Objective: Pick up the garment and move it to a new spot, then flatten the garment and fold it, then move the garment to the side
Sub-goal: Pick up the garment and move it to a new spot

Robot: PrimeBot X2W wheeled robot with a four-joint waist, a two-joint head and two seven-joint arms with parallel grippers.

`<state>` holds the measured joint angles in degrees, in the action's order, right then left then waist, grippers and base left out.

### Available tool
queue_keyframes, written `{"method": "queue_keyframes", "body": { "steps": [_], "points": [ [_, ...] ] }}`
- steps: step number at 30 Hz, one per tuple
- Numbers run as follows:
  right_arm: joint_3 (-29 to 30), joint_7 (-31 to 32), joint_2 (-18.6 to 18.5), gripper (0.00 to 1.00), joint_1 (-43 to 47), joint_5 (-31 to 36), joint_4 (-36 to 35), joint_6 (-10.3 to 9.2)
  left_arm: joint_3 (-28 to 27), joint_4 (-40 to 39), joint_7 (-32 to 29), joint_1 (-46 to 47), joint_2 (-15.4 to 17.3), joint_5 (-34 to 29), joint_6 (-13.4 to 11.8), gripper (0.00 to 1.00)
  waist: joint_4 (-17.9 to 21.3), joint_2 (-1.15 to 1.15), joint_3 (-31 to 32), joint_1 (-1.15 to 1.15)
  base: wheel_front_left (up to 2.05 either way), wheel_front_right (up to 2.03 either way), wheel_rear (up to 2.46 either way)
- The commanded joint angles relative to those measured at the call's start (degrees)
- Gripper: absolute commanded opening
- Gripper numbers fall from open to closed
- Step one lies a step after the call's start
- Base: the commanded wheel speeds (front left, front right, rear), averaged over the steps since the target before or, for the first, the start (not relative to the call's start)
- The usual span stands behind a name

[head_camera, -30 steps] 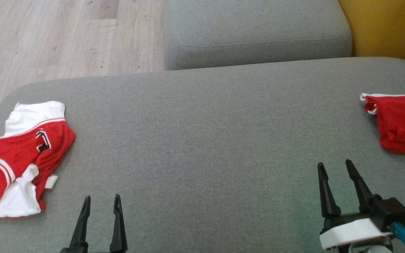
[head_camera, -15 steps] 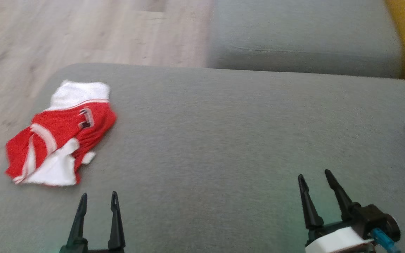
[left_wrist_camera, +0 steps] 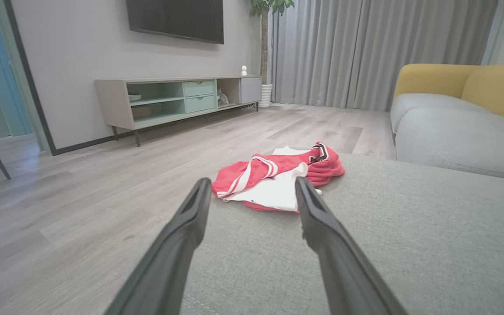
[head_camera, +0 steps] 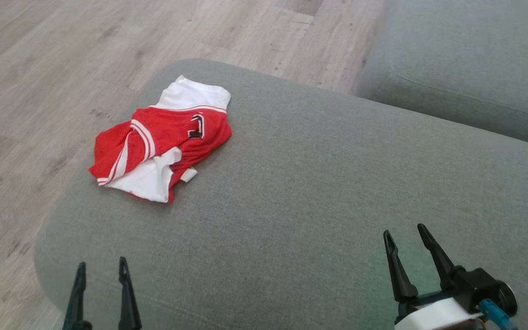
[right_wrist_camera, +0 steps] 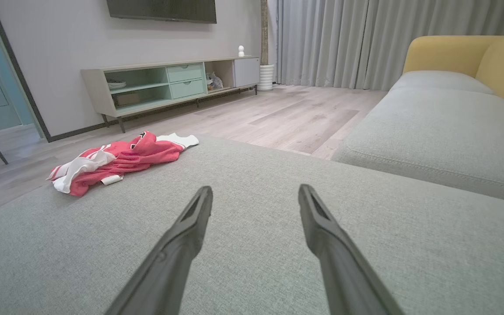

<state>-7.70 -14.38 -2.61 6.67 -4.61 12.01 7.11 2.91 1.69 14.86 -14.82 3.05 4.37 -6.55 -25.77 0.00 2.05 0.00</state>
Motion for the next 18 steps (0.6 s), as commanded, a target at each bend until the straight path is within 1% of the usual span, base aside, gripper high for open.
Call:
{"method": "queue_keyframes", "body": {
  "steps": [1,3,5,10,11,13,15,16,18],
  "points": [
    [-1.3,-0.6,-0.3,1.00,-1.4,0.0,-1.4,0.37,-2.5,-2.2,0.1,2.1,-0.2,-0.5,-0.2,1.00,-0.1,0.00,-0.4,0.00,0.00,0.00,0.00],
    [-1.5,-0.6,-0.3,1.00,-1.6,0.4,-1.2,0.37,-3.7,-2.7,0.1,2.9,0.1,-0.9,-0.1,1.00,0.4,0.00,-1.2,0.00,0.00,0.00,0.00],
    [-1.5,-0.6,-0.6,1.00,-2.0,0.8,-1.5,0.37,-5.2,-3.3,0.1,5.0,0.8,-0.8,0.5,1.00,0.9,0.00,-2.8,0.00,0.00,0.00,0.00],
    [-0.9,-0.6,-3.3,1.00,-4.2,2.2,-3.2,0.37,-8.6,-3.5,0.1,15.4,4.4,-0.3,3.0,1.00,2.3,0.00,-9.1,0.00,0.00,0.00,0.00],
    [-0.9,-0.6,-3.3,1.00,-4.2,2.2,-3.2,0.37,-8.6,-3.5,0.1,15.4,4.4,-0.3,3.0,1.00,2.3,0.00,-9.1,0.00,0.00,0.00,0.00],
    [0.0,-0.6,-4.4,1.00,-5.5,2.9,-4.5,0.37,-9.5,-1.0,0.1,20.8,6.1,0.6,4.4,1.00,2.8,0.00,-12.4,0.00,0.00,0.00,0.00],
    [0.9,-0.6,-5.7,1.00,-7.1,4.0,-6.0,0.37,-9.7,3.5,-1.0,27.1,8.0,1.4,5.9,1.00,3.2,0.00,-16.0,0.00,0.00,0.00,0.00],
    [1.2,-0.6,-6.3,1.00,-7.9,4.4,-6.6,0.37,-9.8,5.9,-2.3,30.9,8.9,2.1,6.5,1.00,3.4,0.00,-17.7,0.00,0.00,0.00,0.00],
    [1.6,-0.6,-7.7,1.00,-9.2,5.3,-7.4,0.37,-9.0,11.3,-6.9,38.6,10.9,2.4,8.1,1.00,3.7,0.00,-20.6,0.00,0.00,0.00,0.00]
  ]
}}
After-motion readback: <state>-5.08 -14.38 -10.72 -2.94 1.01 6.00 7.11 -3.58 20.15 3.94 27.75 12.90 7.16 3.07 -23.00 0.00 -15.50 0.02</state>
